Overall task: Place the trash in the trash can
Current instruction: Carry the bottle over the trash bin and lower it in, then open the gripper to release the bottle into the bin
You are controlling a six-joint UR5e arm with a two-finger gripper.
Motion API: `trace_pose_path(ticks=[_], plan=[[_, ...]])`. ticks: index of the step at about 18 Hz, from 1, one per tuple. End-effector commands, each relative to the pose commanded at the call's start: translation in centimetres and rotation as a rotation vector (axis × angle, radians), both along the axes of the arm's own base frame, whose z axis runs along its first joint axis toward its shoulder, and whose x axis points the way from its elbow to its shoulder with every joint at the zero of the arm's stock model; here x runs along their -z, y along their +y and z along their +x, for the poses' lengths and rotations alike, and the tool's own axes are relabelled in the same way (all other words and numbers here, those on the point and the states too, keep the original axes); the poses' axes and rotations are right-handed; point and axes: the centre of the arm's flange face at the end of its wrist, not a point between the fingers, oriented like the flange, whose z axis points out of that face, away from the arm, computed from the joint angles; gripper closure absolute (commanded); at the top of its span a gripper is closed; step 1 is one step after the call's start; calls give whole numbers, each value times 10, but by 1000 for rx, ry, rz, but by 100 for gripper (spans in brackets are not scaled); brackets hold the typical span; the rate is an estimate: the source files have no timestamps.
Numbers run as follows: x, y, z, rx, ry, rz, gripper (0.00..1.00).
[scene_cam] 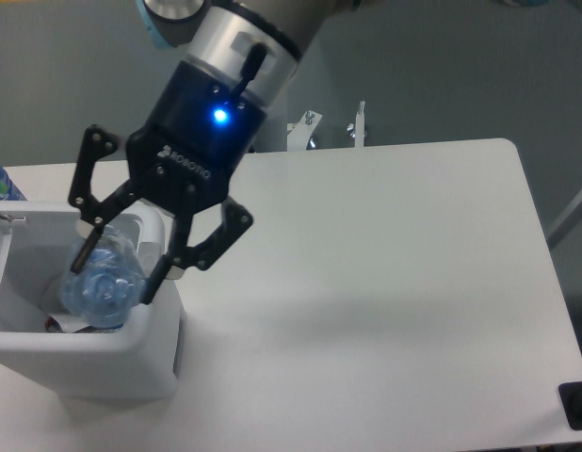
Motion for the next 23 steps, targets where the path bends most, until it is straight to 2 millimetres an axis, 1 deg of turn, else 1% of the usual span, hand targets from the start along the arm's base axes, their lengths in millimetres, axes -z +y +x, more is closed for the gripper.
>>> trace_pose_path(ticks=[4, 6, 8, 11, 15, 17, 18, 21, 22, 23], plan=[[13, 2, 1, 2, -9, -18, 56], [20, 5, 10, 18, -15, -29, 56], [31, 6, 14, 21, -21, -47, 56], [40, 12, 24, 38, -16, -48, 56], [46, 16, 23, 41, -2, -34, 56], [52, 21, 24, 48, 16, -33, 56], [57, 24, 27, 57, 46, -41, 55], [77, 35, 44, 64, 107, -89, 53], [80, 35, 44, 60, 116, -92, 51], [80, 35, 44, 58, 120, -89, 46]])
